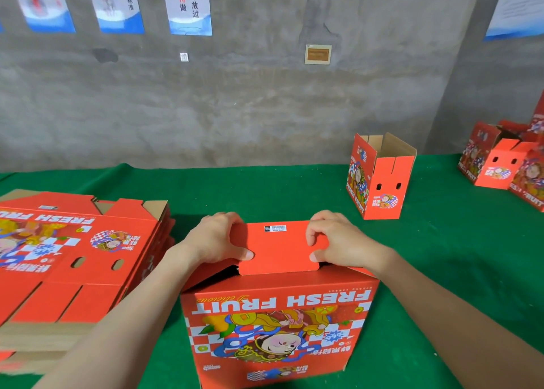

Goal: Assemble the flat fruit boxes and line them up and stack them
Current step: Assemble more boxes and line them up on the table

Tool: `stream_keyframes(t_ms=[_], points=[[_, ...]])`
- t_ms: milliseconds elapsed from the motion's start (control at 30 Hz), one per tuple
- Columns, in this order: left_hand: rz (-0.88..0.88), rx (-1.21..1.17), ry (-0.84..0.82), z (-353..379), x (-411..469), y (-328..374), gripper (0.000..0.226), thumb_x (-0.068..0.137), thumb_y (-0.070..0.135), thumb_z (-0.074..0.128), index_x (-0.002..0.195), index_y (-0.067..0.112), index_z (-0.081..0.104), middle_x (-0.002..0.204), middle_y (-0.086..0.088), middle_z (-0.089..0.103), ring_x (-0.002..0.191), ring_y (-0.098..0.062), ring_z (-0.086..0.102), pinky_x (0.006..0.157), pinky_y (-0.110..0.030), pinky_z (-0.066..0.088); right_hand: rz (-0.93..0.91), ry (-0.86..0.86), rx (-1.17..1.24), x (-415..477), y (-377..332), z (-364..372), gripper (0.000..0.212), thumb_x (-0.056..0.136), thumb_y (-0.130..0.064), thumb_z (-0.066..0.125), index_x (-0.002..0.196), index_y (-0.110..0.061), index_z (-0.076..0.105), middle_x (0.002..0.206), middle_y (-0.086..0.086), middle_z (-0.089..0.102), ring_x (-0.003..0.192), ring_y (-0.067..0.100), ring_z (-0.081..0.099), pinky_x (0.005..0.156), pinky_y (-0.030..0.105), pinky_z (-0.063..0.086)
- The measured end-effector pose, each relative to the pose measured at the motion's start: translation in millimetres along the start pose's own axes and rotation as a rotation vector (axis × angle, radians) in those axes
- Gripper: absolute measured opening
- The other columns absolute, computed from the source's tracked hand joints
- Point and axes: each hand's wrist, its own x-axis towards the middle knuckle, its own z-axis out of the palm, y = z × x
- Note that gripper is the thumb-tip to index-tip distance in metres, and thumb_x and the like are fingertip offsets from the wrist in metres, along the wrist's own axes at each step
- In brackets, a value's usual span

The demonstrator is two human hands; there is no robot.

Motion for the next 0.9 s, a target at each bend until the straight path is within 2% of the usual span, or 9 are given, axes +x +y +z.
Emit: stream_keyframes(t_ms=[167,333,500,600,667,733,800,833,900], points=[[-0.030,0.057,-0.005,3,-1,2,0.068,0.061,0.051,0.081,0.118,0.028,0.050,0.111,0.001,0.055,0.106,-0.020,0.048,0.094,-0.041,0.045,-0.009,0.075,-0.122,-2,-2,9,0.018,0.086,-0.031,0.065,0.080,-0.032,0.048,0.129,-0.011,0.039,0.125,0.015,0.031,0.097,0.039,0.028],[-0.039,0.046,-0.008,1,-3,4,0.070,0.063,0.048,0.082,0.121,0.026,0.050,0.113,-0.002,0.055,0.109,-0.021,0.048,0.095,-0.039,0.044,-0.015,0.075,-0.158,-3,-3,11,0.018,0.088,-0.034,0.061,0.081,-0.031,0.045,0.133,-0.010,0.038,0.127,0.016,0.030,0.096,0.039,0.028],[-0.010,-0.220,-0.012,-6,-7,-7,0.057,0.079,0.038,0.075,0.130,0.024,0.055,0.125,0.004,0.059,0.106,-0.009,0.055,0.093,-0.022,0.040,-0.020,0.070,-0.094,-3,2,7,0.024,0.096,-0.036,0.047,0.075,-0.032,0.036,0.114,-0.015,0.041,0.122,0.014,0.037,0.099,0.039,0.034],[-0.045,-0.475,0.087,-7,-11,-17,0.056,0.082,0.021,0.074,0.134,0.021,0.052,0.137,-0.001,0.053,0.124,-0.014,0.050,0.109,-0.034,0.037,0.001,0.091,-0.131,-2,1,9,0.023,0.098,-0.037,0.042,0.077,-0.030,0.036,0.111,-0.014,0.041,0.118,0.013,0.038,0.095,0.039,0.035],[-0.112,-0.508,0.166,-6,-14,-25,0.061,0.083,0.020,0.073,0.138,0.016,0.047,0.141,-0.007,0.048,0.129,-0.020,0.046,0.111,-0.040,0.035,0.012,0.103,-0.144,-2,1,10,0.026,0.098,-0.038,0.041,0.075,-0.031,0.033,0.109,-0.011,0.043,0.114,0.014,0.040,0.094,0.040,0.036],[-0.237,-0.373,0.171,-3,-17,-33,0.055,0.085,0.036,0.069,0.131,0.011,0.052,0.131,-0.010,0.055,0.117,-0.023,0.055,0.098,-0.037,0.044,0.015,0.107,-0.111,-2,1,9,0.025,0.098,-0.038,0.044,0.075,-0.031,0.036,0.104,-0.009,0.044,0.109,0.014,0.042,0.093,0.038,0.038],[-0.396,-0.340,0.089,-1,-22,-35,0.048,0.085,0.055,0.059,0.099,0.009,0.066,0.100,-0.011,0.069,0.083,-0.022,0.066,0.064,-0.029,0.050,0.004,0.206,0.044,2,4,8,0.012,0.095,-0.030,0.052,0.085,-0.025,0.049,0.103,-0.007,0.049,0.105,0.013,0.047,0.091,0.031,0.037],[-0.465,-0.350,0.053,-1,-24,-34,0.053,0.085,0.061,0.053,0.085,0.009,0.067,0.085,-0.010,0.069,0.070,-0.021,0.065,0.052,-0.026,0.045,0.027,0.305,0.192,3,6,6,0.005,0.094,-0.025,0.056,0.093,-0.020,0.055,0.105,-0.006,0.052,0.104,0.012,0.049,0.091,0.028,0.037],[-0.512,-0.348,0.046,-2,-25,-34,0.059,0.087,0.063,0.047,0.073,0.009,0.065,0.070,-0.007,0.065,0.061,-0.019,0.062,0.045,-0.025,0.040,0.171,0.482,0.556,3,14,2,0.012,0.093,-0.019,0.058,0.103,-0.013,0.060,0.109,-0.002,0.058,0.103,0.012,0.052,0.093,0.028,0.038]])
